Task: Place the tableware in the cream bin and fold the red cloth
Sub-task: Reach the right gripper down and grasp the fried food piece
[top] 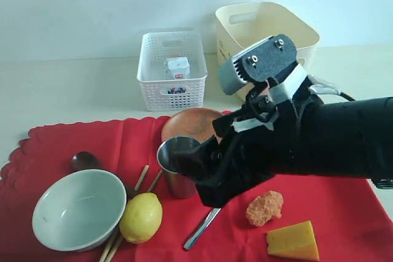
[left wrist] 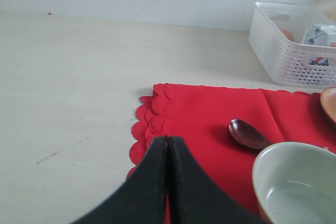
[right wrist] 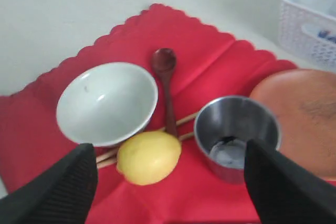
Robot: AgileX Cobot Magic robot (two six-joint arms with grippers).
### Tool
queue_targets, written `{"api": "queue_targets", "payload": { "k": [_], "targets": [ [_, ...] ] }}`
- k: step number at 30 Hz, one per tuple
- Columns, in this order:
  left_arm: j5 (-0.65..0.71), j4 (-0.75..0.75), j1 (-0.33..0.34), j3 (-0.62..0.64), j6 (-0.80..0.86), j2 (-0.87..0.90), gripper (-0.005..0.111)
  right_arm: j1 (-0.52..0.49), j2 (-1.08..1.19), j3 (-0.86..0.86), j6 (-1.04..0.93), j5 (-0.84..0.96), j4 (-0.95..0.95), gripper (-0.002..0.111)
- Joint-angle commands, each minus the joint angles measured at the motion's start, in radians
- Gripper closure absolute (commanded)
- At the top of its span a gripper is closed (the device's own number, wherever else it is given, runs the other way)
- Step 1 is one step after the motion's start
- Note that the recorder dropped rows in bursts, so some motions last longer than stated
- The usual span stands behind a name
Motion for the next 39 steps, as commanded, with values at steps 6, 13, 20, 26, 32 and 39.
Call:
{"api": "queue_targets", "payload": {
  "k": [6,13,20,26,32,39],
  "targets": [
    [-0.008,0.0,-0.005,0.0,-0.002,-0.006,0.106,0.001,-0.006,-0.157,1.42,0.378,-1.49,0.035],
    [-0.008,0.0,-0.005,0.0,-0.002,-0.006,0.106,-0.026,0.004,-0.214,1.672,0.551,-1.839,0.035],
    [-0.008,0.0,-0.005,0.0,-0.002,-0.006,0.106,-0.116,0.114,-0.212,1.596,0.553,-1.767,0.035],
    [-0.008,0.0,-0.005,0.0,-0.002,-0.006,0.106,-0.129,0.217,-0.212,1.461,0.48,-1.748,0.035],
    [-0.008,0.0,-0.005,0.0,-0.002,-0.006,0.106,-0.126,0.304,-0.212,1.307,0.388,-1.746,0.038],
    [-0.008,0.0,-0.005,0.0,-0.002,-0.006,0.106,-0.126,0.371,-0.212,1.129,0.303,-1.724,0.044]
  ]
}}
